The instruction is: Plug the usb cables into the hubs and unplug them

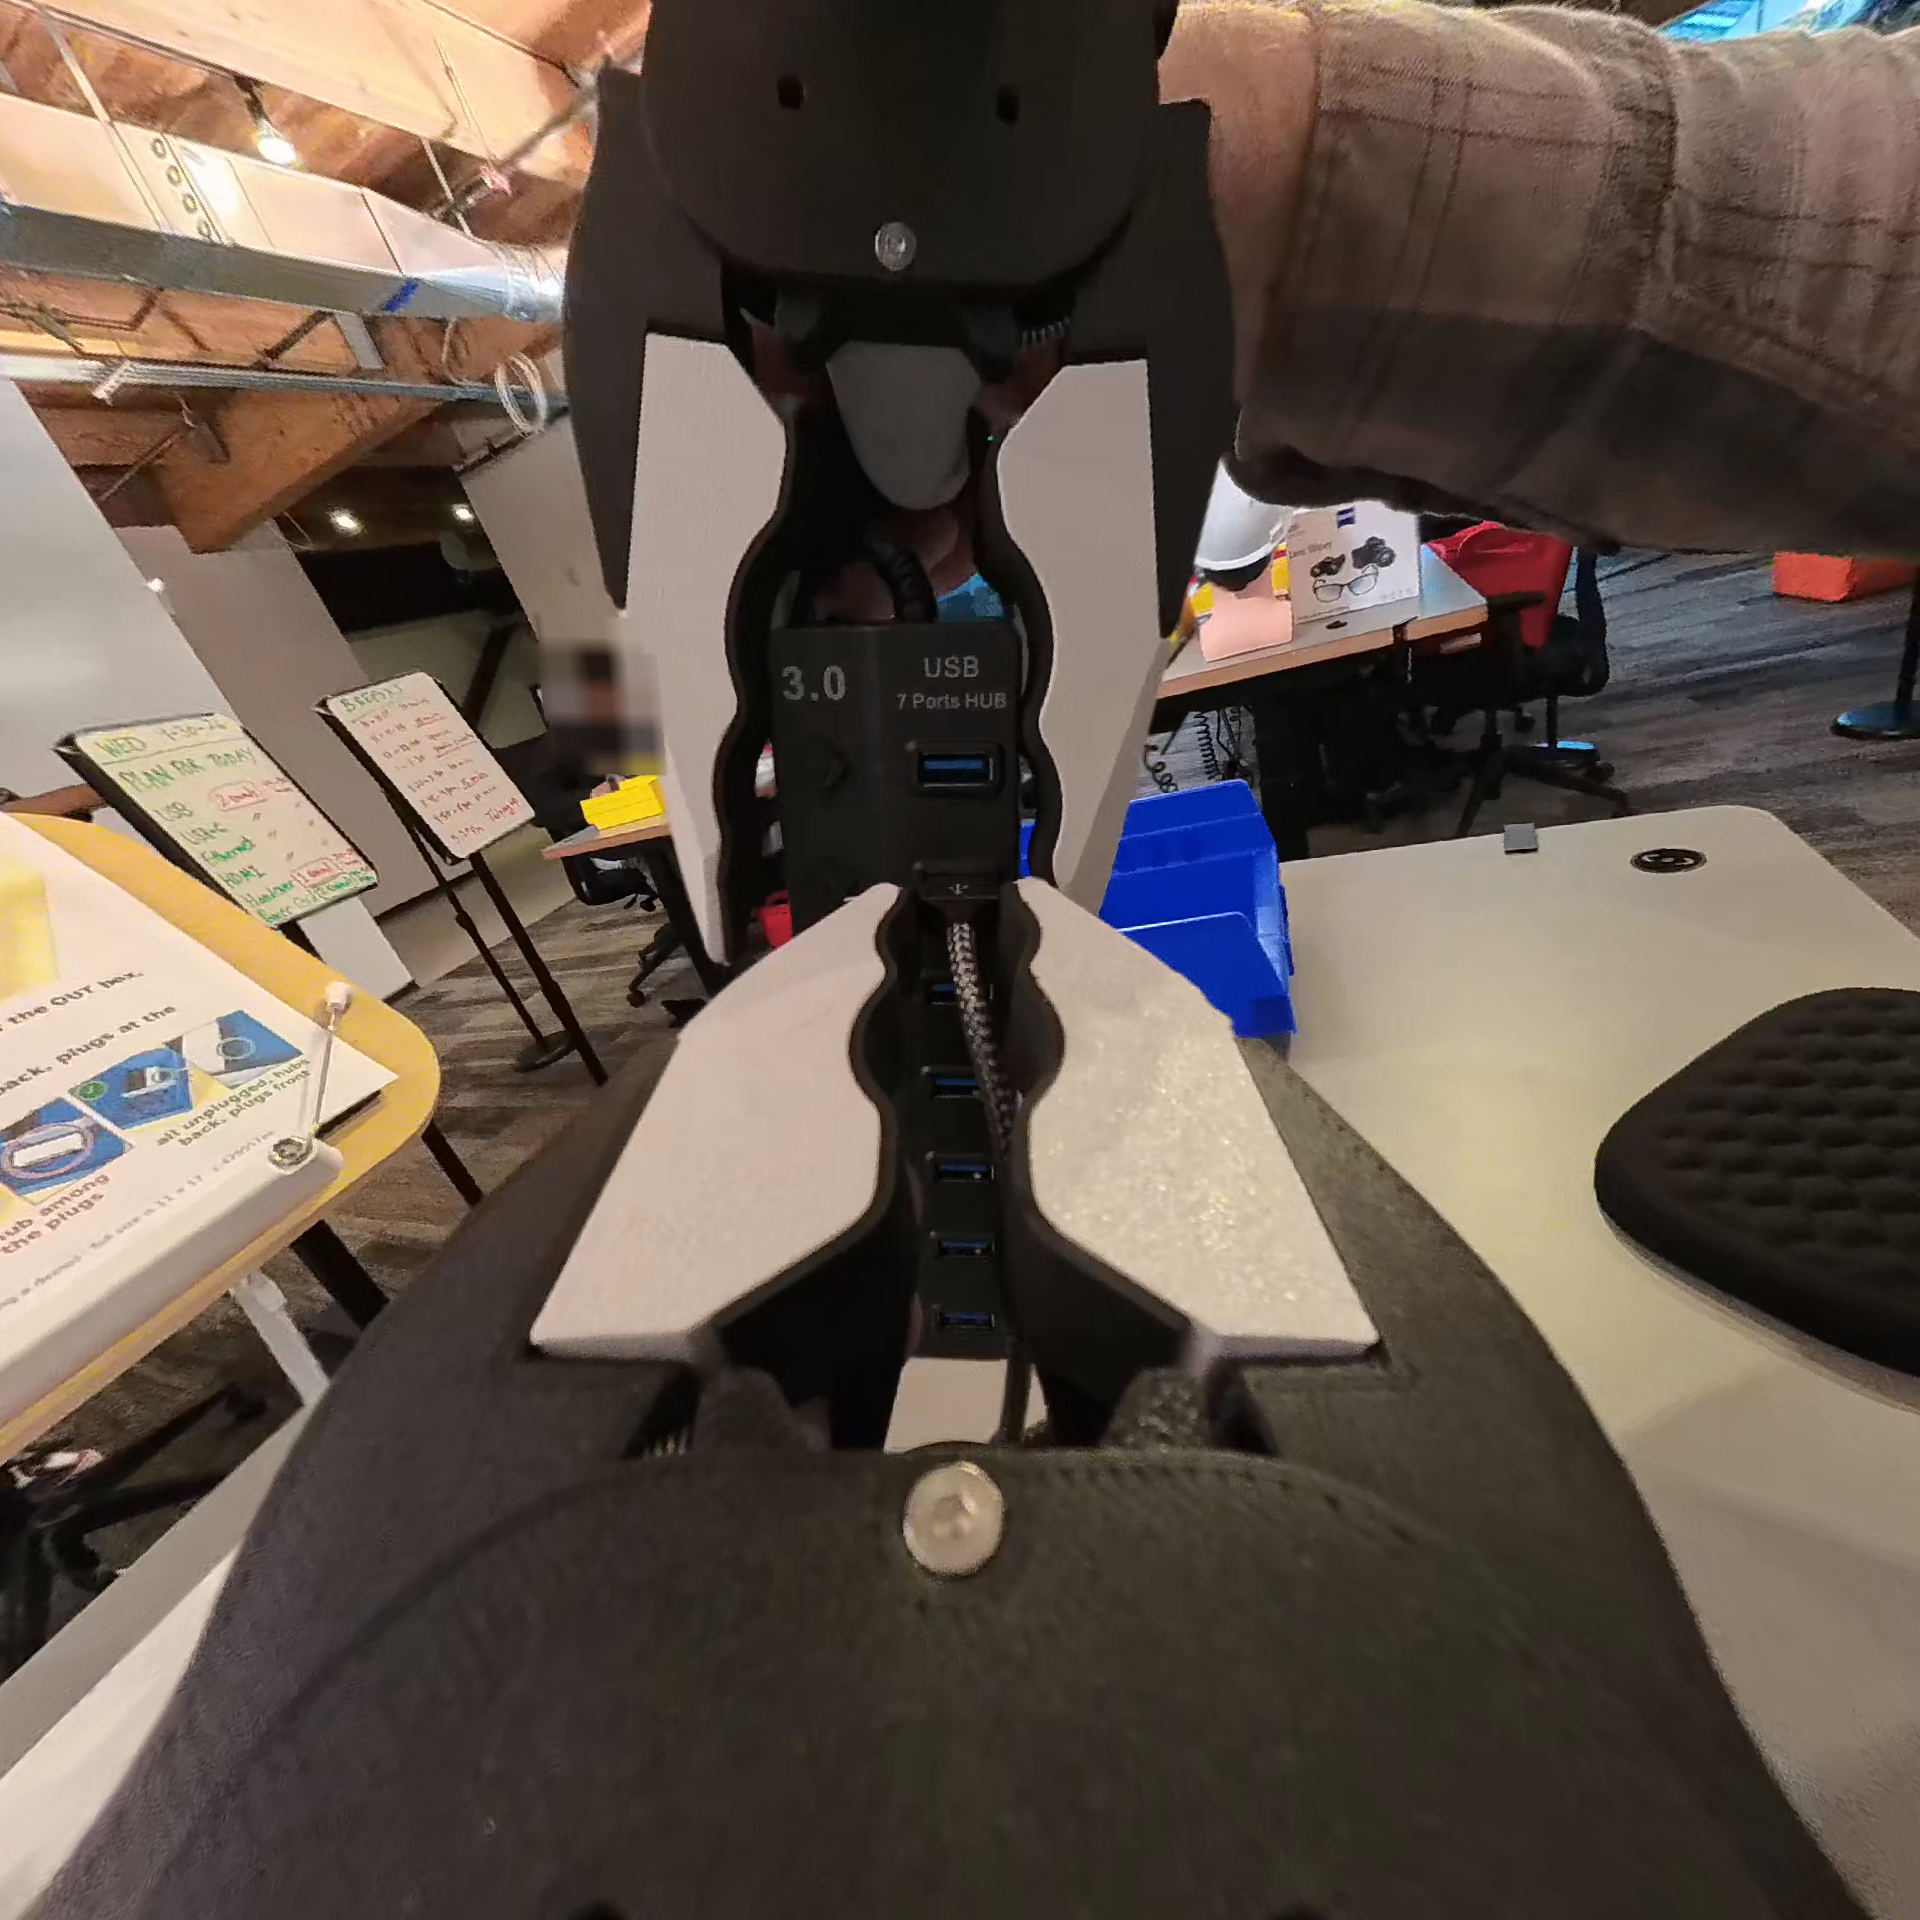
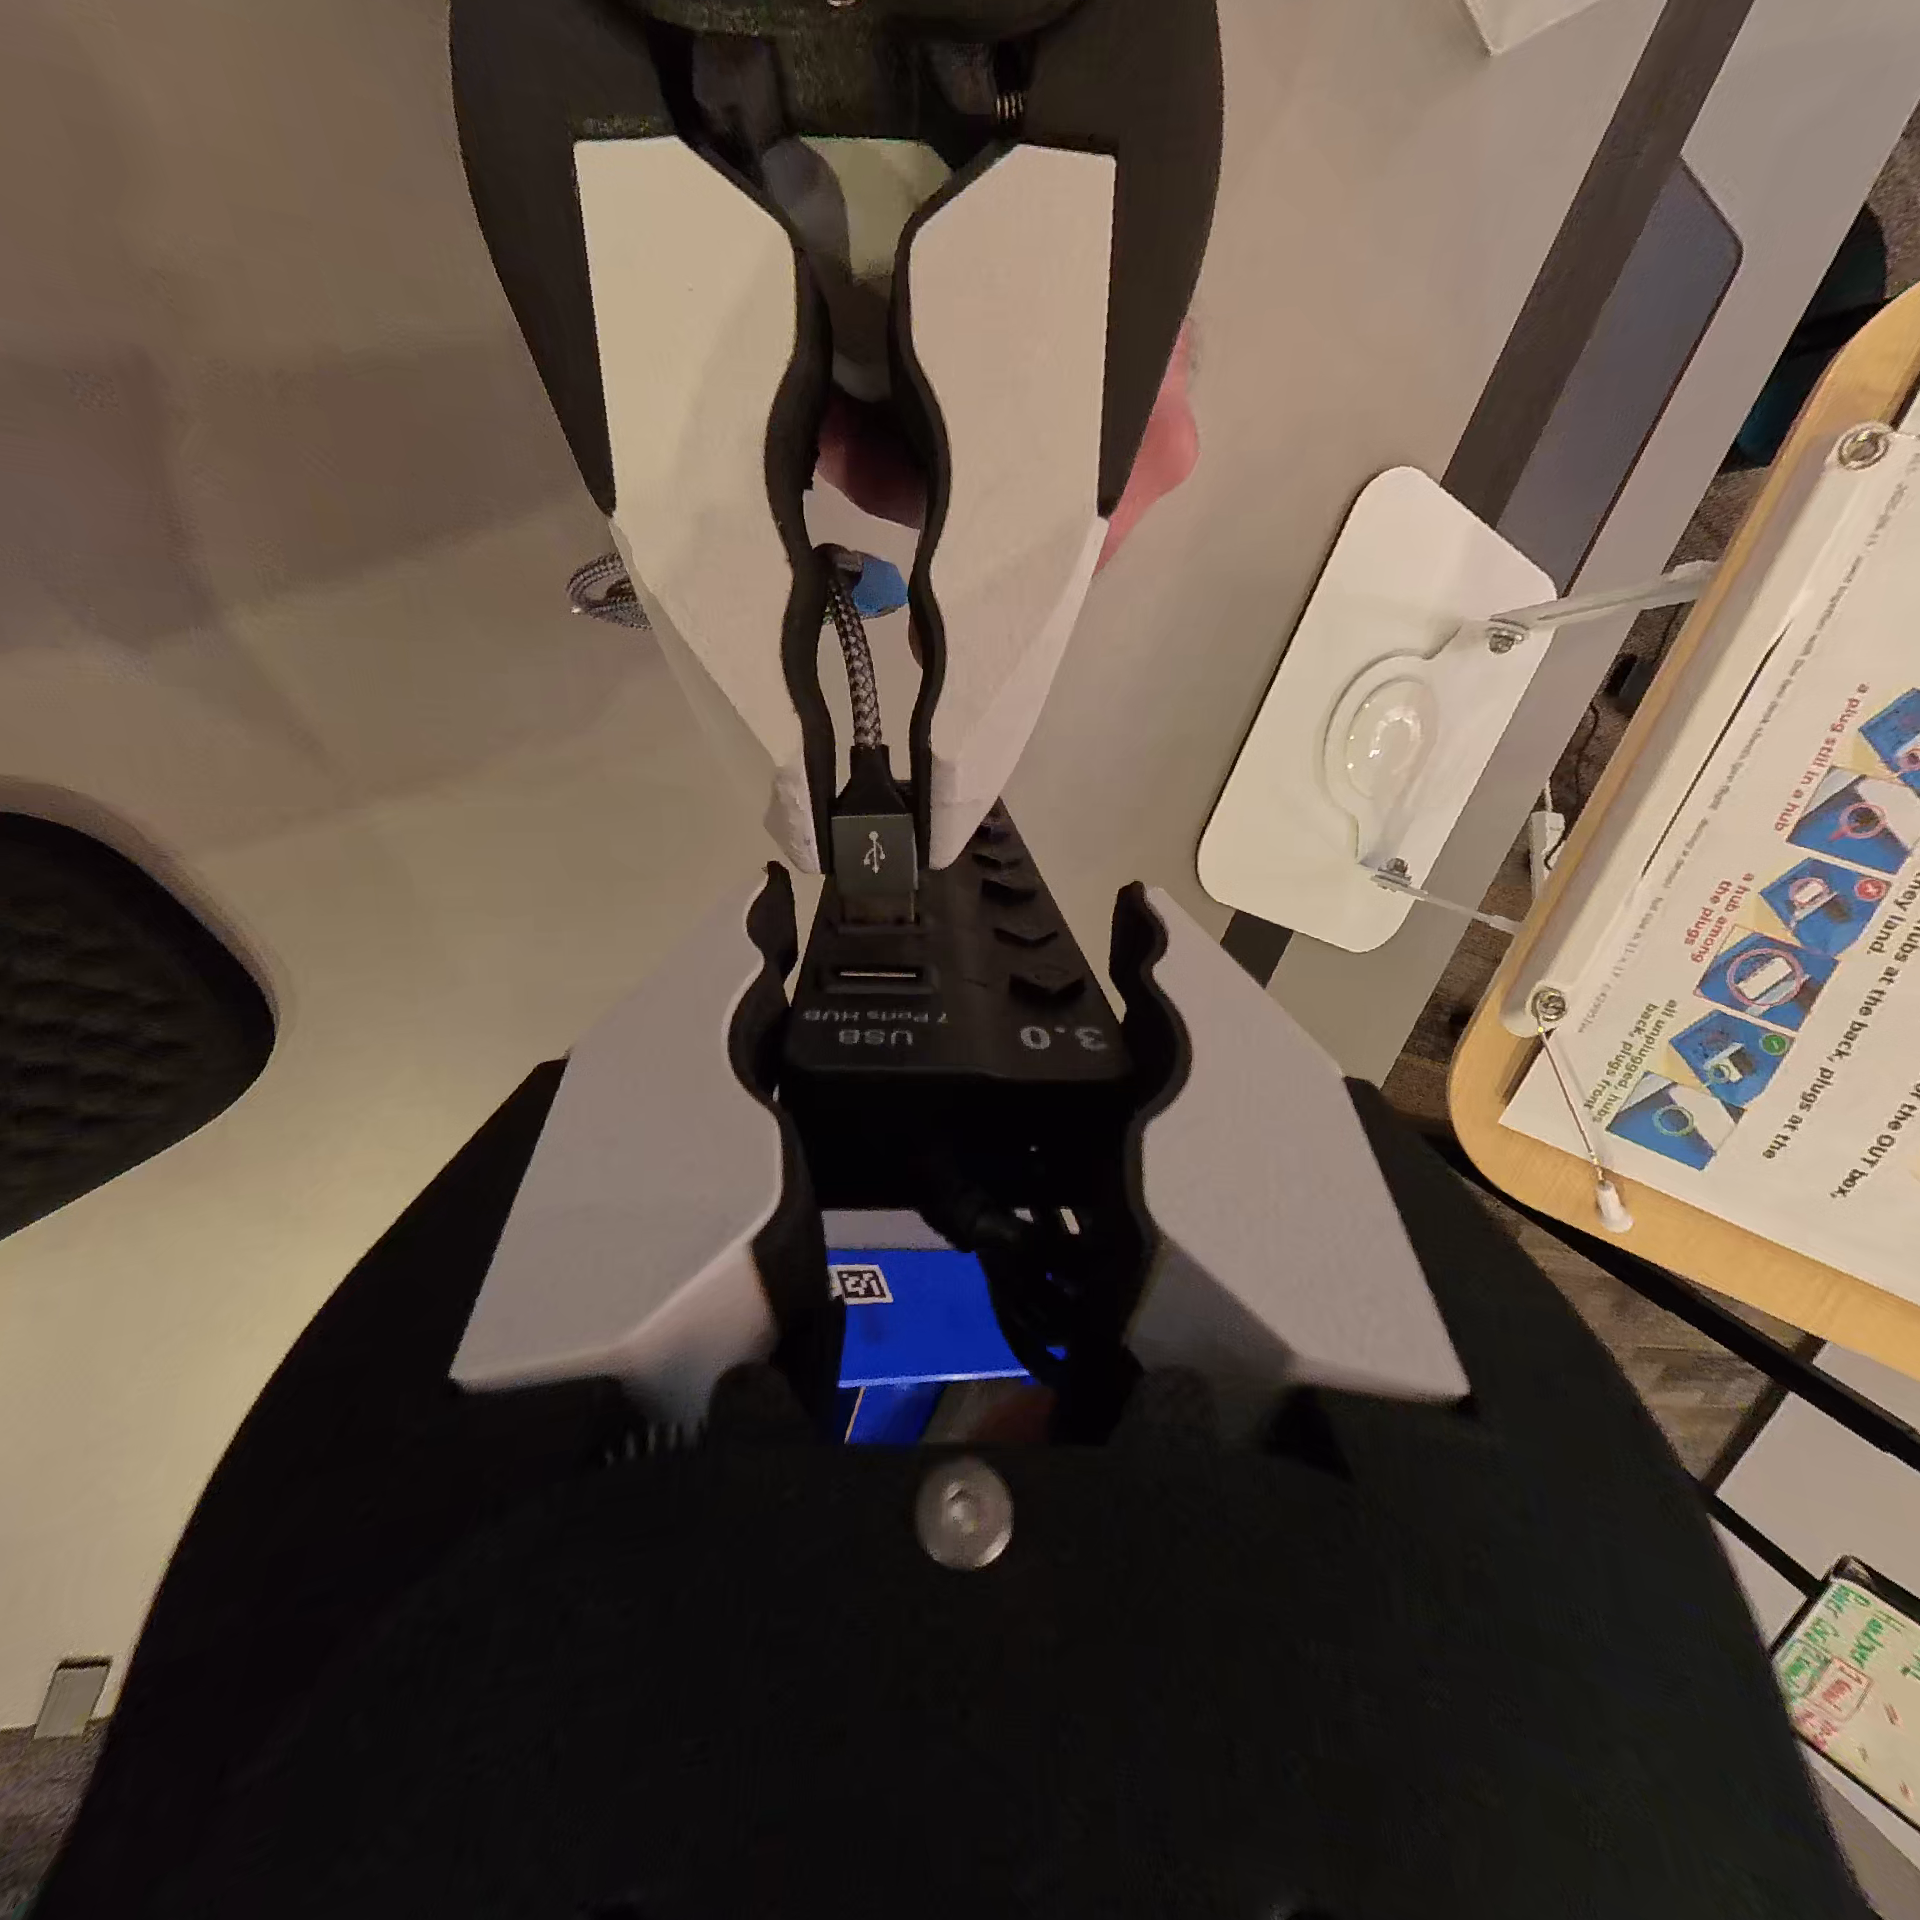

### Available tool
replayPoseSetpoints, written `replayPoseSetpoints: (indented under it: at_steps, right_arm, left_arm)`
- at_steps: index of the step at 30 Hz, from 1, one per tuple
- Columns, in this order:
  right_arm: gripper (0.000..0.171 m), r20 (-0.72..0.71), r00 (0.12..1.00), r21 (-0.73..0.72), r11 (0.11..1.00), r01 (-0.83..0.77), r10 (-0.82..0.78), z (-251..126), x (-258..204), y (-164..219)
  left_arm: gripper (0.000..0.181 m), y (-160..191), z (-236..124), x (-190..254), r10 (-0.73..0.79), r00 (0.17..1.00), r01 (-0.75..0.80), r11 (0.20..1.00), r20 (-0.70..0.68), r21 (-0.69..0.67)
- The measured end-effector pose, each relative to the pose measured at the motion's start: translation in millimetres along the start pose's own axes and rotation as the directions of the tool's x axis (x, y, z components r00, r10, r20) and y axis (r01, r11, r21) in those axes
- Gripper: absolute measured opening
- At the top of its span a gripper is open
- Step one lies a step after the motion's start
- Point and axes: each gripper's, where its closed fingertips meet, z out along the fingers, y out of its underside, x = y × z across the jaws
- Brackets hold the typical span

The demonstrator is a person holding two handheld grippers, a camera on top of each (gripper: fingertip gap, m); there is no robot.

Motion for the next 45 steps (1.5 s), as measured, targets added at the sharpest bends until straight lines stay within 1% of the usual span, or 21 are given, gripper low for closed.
replayPoseSetpoints:
  at_steps: [1,9,13,16,21,23,26,33,36,39,43,45]
  right_arm:
    - [0.06,-0.008,1.0,0.006,1.0,0.003,-0.003,-1,1,-2]
    - [0.06,-0.021,1.0,0.017,1.0,0.003,-0.002,-2,5,-6]
    - [0.06,-0.014,1.0,0.067,0.998,0.011,-0.011,-8,2,-16]
    - [0.06,-0.005,1.0,0.109,0.994,0.018,-0.017,-13,1,-25]
    - [0.059,0.012,1.0,0.139,0.99,0.025,-0.027,-13,-3,-30]
    - [0.06,0.014,1.0,0.129,0.991,0.025,-0.027,-11,-4,-29]
    - [0.06,0.005,1.0,0.129,0.992,0.015,-0.016,-11,-2,-28]
    - [0.059,-0.011,1.0,0.119,0.993,0.019,-0.017,-7,1,-26]
    - [0.059,-0.014,1.0,0.111,0.994,0.014,-0.012,-7,1,-24]
    - [0.059,0.001,1.0,0.1,0.995,0.002,-0.003,-5,-1,-19]
    - [0.06,0.003,1.0,0.109,0.994,-0.022,0.022,1,1,-12]
    - [0.06,-0.01,1.0,0.088,0.996,-0.016,0.016,2,1,-9]
  left_arm:
    - [0.014,-1,-1,-1,0.007,1.0,-0.007,1.0,0.01,0.007]
    - [0.015,-3,-1,-4,0.021,0.997,-0.024,0.999,0.076,0.04]
    - [0.014,-12,-7,-1,0.059,0.998,-0.061,0.989,0.014,0.132]
    - [0.014,-20,-11,0,0.048,0.998,-0.041,0.981,-0.031,0.191]
    - [0.015,-20,-14,2,0.034,0.995,-0.014,0.976,-0.091,0.217]
    - [0.016,-18,-14,3,0.037,0.995,-0.016,0.976,-0.094,0.215]
    - [0.015,-16,-12,1,0.08,0.995,-0.067,0.978,-0.059,0.198]
    - [0.016,-10,-9,-1,0.094,0.996,-0.09,0.974,-0.006,0.21]
    - [0.015,-9,-7,-2,0.086,0.996,-0.084,0.978,-0.006,0.189]
    - [0.015,-4,-3,1,0.044,0.999,-0.039,0.987,-0.03,0.157]
    - [0.015,1,0,-2,0.039,0.999,-0.035,0.991,-0.031,0.128]
    - [0.015,4,0,-3,0.066,0.998,-0.063,0.993,-0.025,0.1]
